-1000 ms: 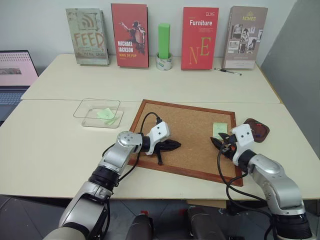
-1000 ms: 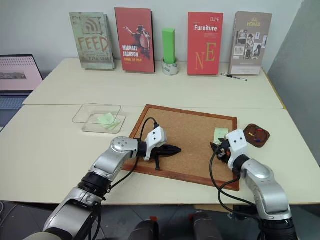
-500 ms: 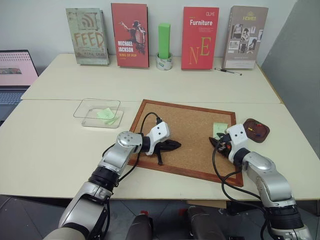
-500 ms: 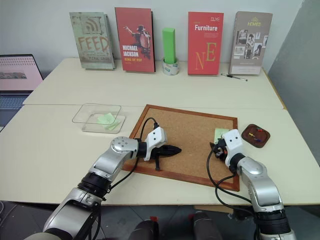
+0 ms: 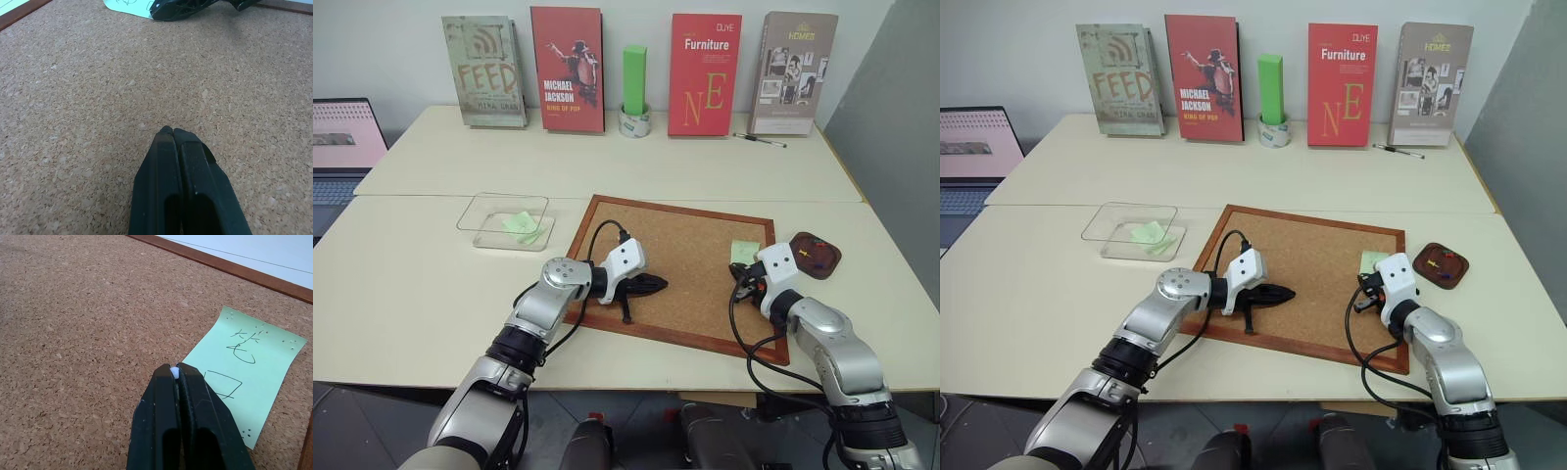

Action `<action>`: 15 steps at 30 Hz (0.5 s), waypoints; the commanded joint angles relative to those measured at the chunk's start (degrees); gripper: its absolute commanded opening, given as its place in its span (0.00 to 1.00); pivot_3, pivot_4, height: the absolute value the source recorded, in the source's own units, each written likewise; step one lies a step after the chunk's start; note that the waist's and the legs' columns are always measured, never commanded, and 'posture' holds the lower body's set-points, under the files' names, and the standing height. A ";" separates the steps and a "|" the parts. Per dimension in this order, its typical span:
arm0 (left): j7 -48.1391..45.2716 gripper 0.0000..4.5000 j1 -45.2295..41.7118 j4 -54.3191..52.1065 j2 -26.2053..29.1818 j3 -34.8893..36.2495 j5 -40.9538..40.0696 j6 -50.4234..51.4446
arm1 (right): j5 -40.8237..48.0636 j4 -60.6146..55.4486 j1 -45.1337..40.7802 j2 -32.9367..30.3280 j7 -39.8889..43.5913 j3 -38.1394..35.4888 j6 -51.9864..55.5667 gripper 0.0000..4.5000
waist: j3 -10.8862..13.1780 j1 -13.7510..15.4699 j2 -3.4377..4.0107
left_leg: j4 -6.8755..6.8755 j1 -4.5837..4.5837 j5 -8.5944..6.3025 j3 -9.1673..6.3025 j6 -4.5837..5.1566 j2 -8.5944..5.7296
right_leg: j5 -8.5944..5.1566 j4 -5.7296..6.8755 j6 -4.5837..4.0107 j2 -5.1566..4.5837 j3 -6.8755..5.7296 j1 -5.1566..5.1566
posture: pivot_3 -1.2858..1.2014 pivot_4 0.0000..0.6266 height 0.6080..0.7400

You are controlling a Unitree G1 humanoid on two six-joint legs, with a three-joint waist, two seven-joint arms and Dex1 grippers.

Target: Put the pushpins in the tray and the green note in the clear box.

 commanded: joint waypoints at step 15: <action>0.80 0.00 -3.50 -2.65 1.50 6.56 -3.08 2.18 | 1.91 -15.05 -8.86 -7.21 6.44 0.30 3.19 0.01 | 0.07 -0.06 0.00 | -0.01 -0.33 0.00 -0.01 0.00 0.01 | 0.02 0.07 0.02 0.02 -0.03 -0.36 | 0.52 0.24 1.00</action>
